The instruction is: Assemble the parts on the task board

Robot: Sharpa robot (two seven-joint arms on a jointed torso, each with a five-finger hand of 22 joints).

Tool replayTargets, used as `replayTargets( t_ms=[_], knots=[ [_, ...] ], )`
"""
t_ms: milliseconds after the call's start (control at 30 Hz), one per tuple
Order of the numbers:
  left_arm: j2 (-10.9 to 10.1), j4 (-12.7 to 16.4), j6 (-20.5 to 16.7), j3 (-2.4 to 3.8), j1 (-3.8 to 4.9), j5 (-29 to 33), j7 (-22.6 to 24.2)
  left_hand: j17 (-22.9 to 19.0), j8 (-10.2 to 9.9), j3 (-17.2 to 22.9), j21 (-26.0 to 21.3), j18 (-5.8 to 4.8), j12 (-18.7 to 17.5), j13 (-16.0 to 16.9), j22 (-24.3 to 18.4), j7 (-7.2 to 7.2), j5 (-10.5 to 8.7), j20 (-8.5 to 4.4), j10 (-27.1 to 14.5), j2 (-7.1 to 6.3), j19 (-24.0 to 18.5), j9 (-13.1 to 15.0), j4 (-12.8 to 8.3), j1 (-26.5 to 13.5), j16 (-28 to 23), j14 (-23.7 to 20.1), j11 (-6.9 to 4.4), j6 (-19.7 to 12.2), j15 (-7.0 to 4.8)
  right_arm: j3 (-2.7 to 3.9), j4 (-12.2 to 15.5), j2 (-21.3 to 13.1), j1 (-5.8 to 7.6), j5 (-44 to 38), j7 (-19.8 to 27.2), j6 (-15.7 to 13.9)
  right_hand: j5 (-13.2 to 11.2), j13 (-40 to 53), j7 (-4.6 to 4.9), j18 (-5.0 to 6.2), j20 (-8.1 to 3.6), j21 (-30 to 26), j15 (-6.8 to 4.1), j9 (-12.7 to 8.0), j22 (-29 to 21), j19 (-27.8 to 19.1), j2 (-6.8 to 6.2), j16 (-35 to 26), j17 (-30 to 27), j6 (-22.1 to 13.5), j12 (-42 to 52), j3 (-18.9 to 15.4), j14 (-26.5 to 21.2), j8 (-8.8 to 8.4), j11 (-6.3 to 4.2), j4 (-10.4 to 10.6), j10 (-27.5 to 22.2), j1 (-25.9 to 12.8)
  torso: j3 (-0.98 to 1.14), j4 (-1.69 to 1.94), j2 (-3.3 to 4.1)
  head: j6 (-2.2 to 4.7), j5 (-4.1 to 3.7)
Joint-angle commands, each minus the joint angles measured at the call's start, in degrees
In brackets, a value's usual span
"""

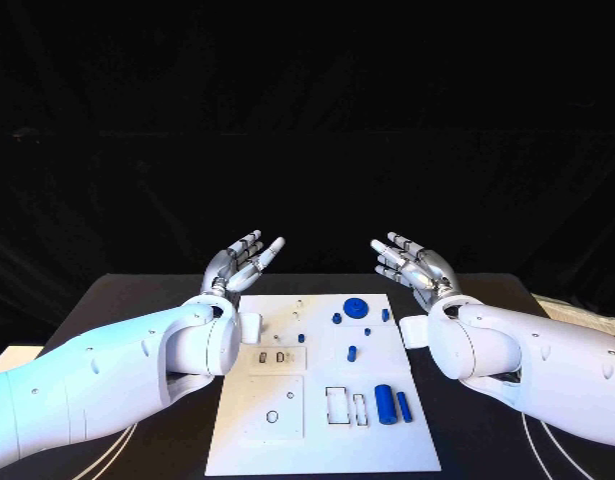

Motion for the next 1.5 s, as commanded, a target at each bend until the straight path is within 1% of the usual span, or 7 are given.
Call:
replayTargets(
  t_ms=[33,233,267,433,633,1067,1500],
  knots=[
    [0.2,-0.3,5.0,0.01,0.18,-1.1,0.2,0.2,0.5,0.2,0.4,1.42,0.3,0.2,0.2,6.5,0.45,1.07,1.4,-0.02,1.0,0.2,1.0,3.0,0.5,1.7,0.68,1.4,0.58,-0.06,-0.9,0.1,0.21,-5.0,-2.7,10.9,0.4,0.4,7.92,2.25,0.49,0.9,1.06,0.4,0.5,4.2,0.79,0.7,0.4,3.7,0.8,0.4,5.7,0.58,1.33,-2.3,5.6,5.4,-0.01,0.02,0.01,0.0,0.0],
    [0.2,-0.3,5.0,0.01,0.18,-1.1,0.2,1.6,1.7,1.5,3.0,2.22,1.4,0.8,1.6,6.87,0.17,1.01,9.5,2.51,11.6,0.9,0.5,4.7,3.2,14.8,2.03,8.6,1.02,-0.11,-1.7,0.1,0.39,-6.1,-3.4,13.6,-0.8,1.7,6.75,5.34,0.37,4.9,-1.27,1.8,2.2,21.4,0.92,3.6,1.6,20.3,3.6,2.6,27.2,2.94,-0.37,-7.6,26.7,11.2,-0.01,0.02,0.01,0.0,0.0],
    [-1.8,-0.4,7.3,-0.05,0.15,0.3,0.9,1.9,2.3,1.7,3.9,2.4,1.9,1.0,2.0,6.67,0.11,0.89,12.2,3.05,14.8,1.2,0.3,5.2,3.8,17.3,2.07,11.4,0.79,-0.06,-3.9,-0.7,0.54,-14.3,-1.6,8.7,-0.8,1.7,6.37,5.82,0.3,5.4,-1.88,2.0,2.2,22.8,1.0,4.1,1.7,24.0,4.1,3.0,29.1,3.46,-0.9,-8.3,28.7,11.8,-0.26,0.1,0.66,0.01,-0.64],
    [-3.0,0.3,8.1,-0.05,0.16,0.3,1.6,2.6,4.8,1.9,8.6,5.05,5.1,2.2,3.7,5.81,-0.03,0.48,31.2,4.88,30.3,2.3,-1.1,7.3,6.5,26.9,-0.53,25.7,-2.23,0.05,-4.6,-1.1,0.87,-19.6,-1.8,7.0,-0.7,1.3,5.4,6.24,-0.62,6.6,-3.41,2.1,2.0,26.7,0.99,4.3,1.5,34.7,4.0,5.6,34.5,3.72,-2.22,-11.2,34.0,12.7,-0.23,0.2,1.08,0.05,-0.66],
    [-4.9,2.4,9.1,-0.05,0.18,0.2,1.5,4.3,6.7,0.9,11.6,5.29,6.5,2.3,4.2,4.26,-0.06,-2.33,40.3,5.86,40.2,2.6,-2.7,8.7,8.8,36.6,-3.0,36.1,-5.25,0.45,-5.0,-2.0,1.94,-30.4,-3.3,5.9,-0.7,1.3,4.08,6.2,-3.06,8.7,-5.72,2.1,2.3,32.1,0.46,5.0,1.7,39.5,3.4,9.4,41.2,3.12,-3.9,-14.2,39.5,10.9,0.05,0.57,2.13,0.32,-0.86],
    [-11.4,12.4,8.4,-0.01,0.79,0.1,-0.2,8.6,6.0,0.1,13.2,5.23,5.3,2.8,4.1,2.61,-0.04,-5.23,46.9,6.55,47.9,2.3,-4.0,10.6,10.2,45.2,-5.17,40.5,-8.07,1.3,-4.0,-3.3,4.77,-59.5,-11.3,8.6,0.9,1.7,1.19,6.14,-9.02,16.8,-10.95,2.7,5.6,43.8,-3.18,8.5,5.0,46.9,3.0,13.7,56.5,3.38,-7.81,-14.8,49.4,10.4,-0.09,1.43,6.17,0.93,-2.27],
    [-14.3,20.4,9.9,0.05,1.29,0.1,-0.5,10.1,5.4,-0.1,13.6,5.22,4.6,2.9,4.1,2.49,-0.05,-5.64,47.7,6.58,49.1,2.2,-4.1,10.8,10.7,46.5,-5.39,40.9,-8.47,1.51,-3.5,-1.5,6.92,-84.8,-26.9,15.8,-3.0,1.4,-0.01,6.05,-10.96,21.9,-12.47,2.3,8.1,48.4,-5.63,11.7,9.3,46.8,1.6,13.5,63.2,2.12,-8.41,-13.6,47.2,8.1,-0.45,2.86,10.06,1.82,-4.21]
  ],
)
